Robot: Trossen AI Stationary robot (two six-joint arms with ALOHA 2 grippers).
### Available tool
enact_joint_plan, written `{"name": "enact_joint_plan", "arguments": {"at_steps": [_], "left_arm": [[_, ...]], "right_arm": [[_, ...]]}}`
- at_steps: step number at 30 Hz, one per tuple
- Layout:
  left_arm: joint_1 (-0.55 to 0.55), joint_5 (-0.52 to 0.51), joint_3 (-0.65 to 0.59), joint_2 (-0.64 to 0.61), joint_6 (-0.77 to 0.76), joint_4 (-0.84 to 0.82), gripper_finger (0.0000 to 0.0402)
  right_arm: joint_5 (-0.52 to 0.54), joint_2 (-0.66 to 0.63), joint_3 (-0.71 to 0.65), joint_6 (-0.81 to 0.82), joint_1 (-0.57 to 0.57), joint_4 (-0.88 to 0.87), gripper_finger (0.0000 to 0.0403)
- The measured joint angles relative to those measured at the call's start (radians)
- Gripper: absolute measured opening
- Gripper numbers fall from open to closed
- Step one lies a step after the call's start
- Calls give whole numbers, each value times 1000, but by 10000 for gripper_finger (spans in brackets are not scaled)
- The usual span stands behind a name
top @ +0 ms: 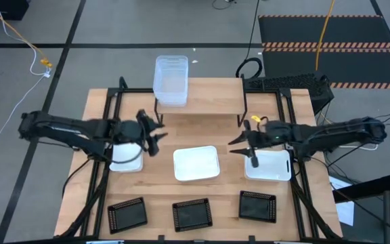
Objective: Stack baskets on shelf by color
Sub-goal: Put the middle white bin on the shelf
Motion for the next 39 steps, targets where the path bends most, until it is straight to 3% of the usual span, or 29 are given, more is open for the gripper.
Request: {"name": "enact_joint_plan", "arguments": {"at_steps": [7, 12, 16, 25, 39], "left_arm": [[-37, 66, -248, 44, -68, 379, 172], [-98, 123, -287, 95, 46, 532, 172], [-154, 157, -238, 188, 187, 475, 172], [-211, 190, -7, 356, 469, 46, 172], [-154, 204, 52, 499, 733, -23, 171]], "right_arm": [[217, 163, 295, 89, 57, -543, 135], [220, 211, 380, 44, 84, -565, 135], [218, 209, 388, -14, 83, -517, 135], [217, 201, 389, -22, 83, -540, 135], [217, 201, 389, -25, 83, -551, 135]]}}
